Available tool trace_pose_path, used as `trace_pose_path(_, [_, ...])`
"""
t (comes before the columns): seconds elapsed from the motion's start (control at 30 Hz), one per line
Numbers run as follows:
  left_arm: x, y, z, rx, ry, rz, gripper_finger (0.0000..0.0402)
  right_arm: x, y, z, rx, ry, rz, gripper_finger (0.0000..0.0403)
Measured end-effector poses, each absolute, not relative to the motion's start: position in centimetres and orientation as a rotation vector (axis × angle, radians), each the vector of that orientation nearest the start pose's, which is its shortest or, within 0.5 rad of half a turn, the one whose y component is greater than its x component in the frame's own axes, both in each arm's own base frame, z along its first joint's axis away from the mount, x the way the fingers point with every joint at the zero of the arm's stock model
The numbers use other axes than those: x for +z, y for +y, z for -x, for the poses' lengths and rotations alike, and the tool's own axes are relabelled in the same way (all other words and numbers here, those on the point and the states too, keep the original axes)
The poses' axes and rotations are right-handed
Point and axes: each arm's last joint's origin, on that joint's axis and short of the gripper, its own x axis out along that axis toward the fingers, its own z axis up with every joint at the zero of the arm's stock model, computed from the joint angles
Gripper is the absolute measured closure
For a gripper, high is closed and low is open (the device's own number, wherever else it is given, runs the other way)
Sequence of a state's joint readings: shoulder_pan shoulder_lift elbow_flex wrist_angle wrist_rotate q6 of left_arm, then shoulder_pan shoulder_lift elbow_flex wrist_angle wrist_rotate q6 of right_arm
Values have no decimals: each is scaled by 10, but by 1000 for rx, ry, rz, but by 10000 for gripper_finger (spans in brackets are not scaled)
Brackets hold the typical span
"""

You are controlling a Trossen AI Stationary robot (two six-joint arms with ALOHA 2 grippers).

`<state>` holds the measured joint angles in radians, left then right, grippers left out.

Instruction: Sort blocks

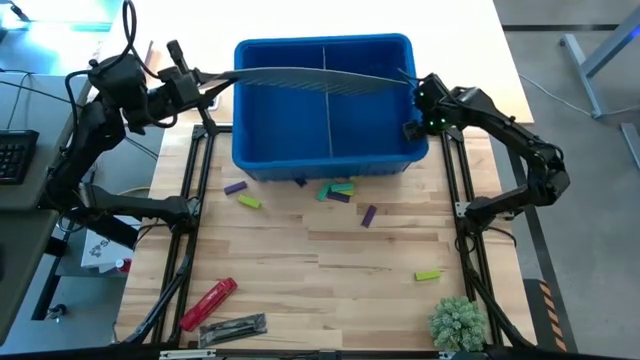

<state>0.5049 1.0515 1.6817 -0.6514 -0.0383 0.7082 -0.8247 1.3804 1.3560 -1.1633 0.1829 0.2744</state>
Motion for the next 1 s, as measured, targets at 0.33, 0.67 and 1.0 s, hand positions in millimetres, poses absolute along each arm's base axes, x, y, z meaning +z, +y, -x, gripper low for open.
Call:
trace_pose_path(0.33, [526, 73, -129, 524, 179, -665, 402, 372, -183, -174, -895, 974, -360, 188])
trace_pose_path(0.67, [526, 73, -129, 536, 178, -651, 402, 435, -163, -179, -683, 841, 173, 188])
trace_pose_path(1.0, [527, 72, -128, 534, 164, -645, 402, 448, -169, -186, -666, 763, 435, 188])
